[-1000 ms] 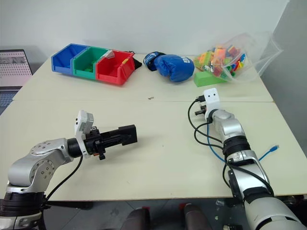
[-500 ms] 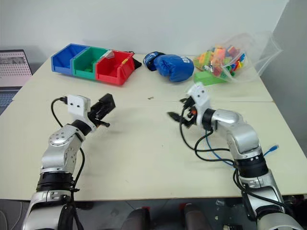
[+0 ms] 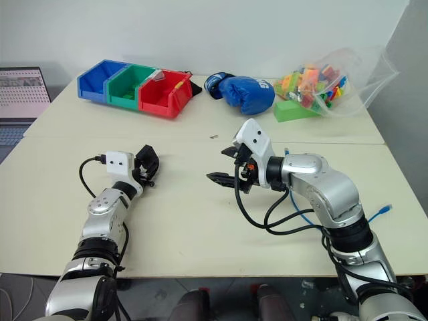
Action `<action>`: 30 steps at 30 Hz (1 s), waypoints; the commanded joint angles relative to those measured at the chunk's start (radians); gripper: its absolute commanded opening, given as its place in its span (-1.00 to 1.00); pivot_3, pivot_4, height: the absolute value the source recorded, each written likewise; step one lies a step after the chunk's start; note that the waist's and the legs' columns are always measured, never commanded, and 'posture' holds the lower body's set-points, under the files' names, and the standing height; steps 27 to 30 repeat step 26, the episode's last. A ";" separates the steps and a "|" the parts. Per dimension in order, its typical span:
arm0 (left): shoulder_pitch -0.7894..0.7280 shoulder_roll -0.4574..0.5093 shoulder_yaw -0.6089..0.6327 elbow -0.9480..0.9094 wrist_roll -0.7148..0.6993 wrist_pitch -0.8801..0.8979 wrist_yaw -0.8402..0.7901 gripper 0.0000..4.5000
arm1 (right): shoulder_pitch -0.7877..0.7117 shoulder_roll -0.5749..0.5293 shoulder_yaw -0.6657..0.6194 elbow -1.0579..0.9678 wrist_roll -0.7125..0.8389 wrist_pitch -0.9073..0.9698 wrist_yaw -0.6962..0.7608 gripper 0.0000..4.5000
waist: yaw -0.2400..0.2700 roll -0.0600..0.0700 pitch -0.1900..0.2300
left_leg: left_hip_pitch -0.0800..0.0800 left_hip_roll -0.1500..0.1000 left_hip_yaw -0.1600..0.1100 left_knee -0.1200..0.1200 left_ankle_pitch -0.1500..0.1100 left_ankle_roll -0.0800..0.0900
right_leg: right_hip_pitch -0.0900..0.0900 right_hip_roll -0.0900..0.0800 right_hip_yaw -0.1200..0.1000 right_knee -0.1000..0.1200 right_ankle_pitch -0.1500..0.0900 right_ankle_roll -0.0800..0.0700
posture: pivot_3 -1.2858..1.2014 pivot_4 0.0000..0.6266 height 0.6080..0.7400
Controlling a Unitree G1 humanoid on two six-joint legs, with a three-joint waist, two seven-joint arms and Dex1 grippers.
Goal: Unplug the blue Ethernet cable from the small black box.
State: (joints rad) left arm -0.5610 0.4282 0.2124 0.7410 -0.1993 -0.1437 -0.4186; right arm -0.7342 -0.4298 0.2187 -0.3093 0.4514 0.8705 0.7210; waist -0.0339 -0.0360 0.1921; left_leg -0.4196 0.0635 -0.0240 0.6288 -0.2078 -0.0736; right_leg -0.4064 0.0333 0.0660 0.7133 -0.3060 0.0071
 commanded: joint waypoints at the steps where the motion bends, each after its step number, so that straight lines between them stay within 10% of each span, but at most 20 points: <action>1: 0.046 0.007 0.022 -0.103 -0.039 0.042 -0.032 0.50 | 0.003 -0.011 -0.010 -0.056 0.005 0.009 -0.009 0.71 | 0.000 0.000 0.000 | 0.000 0.000 0.000 0.000 0.000 0.000 | 0.000 0.000 0.000 0.000 0.000 0.000 | 0.03 -0.52 1.00; 13: 0.401 0.280 0.080 -0.864 -0.218 0.606 -0.194 0.75 | 0.245 -0.132 -0.189 -0.163 0.034 0.056 -0.060 0.71 | -0.003 0.000 0.000 | 0.000 0.000 -0.002 -0.001 0.000 0.000 | 0.000 -0.001 0.003 0.000 -0.002 0.004 | 0.03 -0.52 1.00; 30: 0.398 0.448 0.189 -0.968 -0.378 0.771 -0.368 0.75 | 0.324 -0.263 -0.295 -0.054 0.013 -0.014 -0.035 0.71 | -0.008 0.000 0.000 | 0.002 0.001 0.001 -0.001 0.000 0.000 | 0.000 0.000 0.003 -0.001 -0.004 0.004 | 0.03 -0.52 1.00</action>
